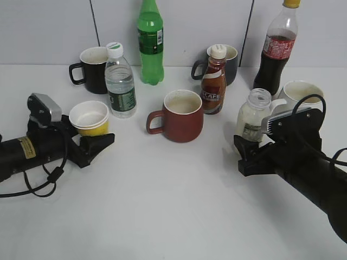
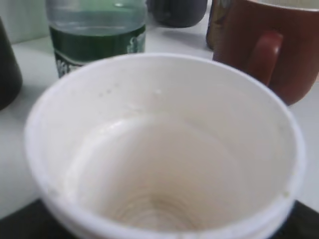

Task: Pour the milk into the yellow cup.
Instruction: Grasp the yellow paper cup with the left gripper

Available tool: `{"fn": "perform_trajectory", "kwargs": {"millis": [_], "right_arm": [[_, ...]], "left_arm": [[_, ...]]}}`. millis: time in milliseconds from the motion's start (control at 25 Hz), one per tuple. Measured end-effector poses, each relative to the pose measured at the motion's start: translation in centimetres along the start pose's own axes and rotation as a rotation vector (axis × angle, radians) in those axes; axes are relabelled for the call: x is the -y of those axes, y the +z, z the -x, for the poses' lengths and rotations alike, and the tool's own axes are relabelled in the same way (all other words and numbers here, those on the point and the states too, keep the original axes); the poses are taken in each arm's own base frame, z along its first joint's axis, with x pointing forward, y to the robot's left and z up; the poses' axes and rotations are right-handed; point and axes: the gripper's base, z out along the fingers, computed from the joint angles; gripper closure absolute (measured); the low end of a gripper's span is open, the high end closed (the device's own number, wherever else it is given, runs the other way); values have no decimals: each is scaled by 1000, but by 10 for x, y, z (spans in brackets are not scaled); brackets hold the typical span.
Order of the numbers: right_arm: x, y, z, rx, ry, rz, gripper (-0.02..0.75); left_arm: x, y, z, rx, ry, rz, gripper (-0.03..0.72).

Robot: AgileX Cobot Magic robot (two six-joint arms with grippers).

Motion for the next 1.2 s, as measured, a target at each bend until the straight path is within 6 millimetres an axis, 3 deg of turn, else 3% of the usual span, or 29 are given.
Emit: {"fn": "perform_trajectory", "kwargs": {"millis": [360, 480, 640, 760, 1200], "right_arm": [[0, 0, 0, 1, 0, -1, 152], [0, 2, 2, 7, 4, -7, 153], [3, 3, 3, 11, 18, -40, 153], [6, 3, 2, 9, 28, -68, 153], [13, -13, -11, -63, 40, -133, 152]], "left_arm": [[-3, 29, 4, 43, 23, -7, 104], [-4, 29, 3, 41, 14, 4, 141], [-4, 30, 3, 43, 13, 10, 267], [-4, 30, 3, 43, 13, 10, 310], [-1, 24, 9, 48, 15, 11, 325]]}}
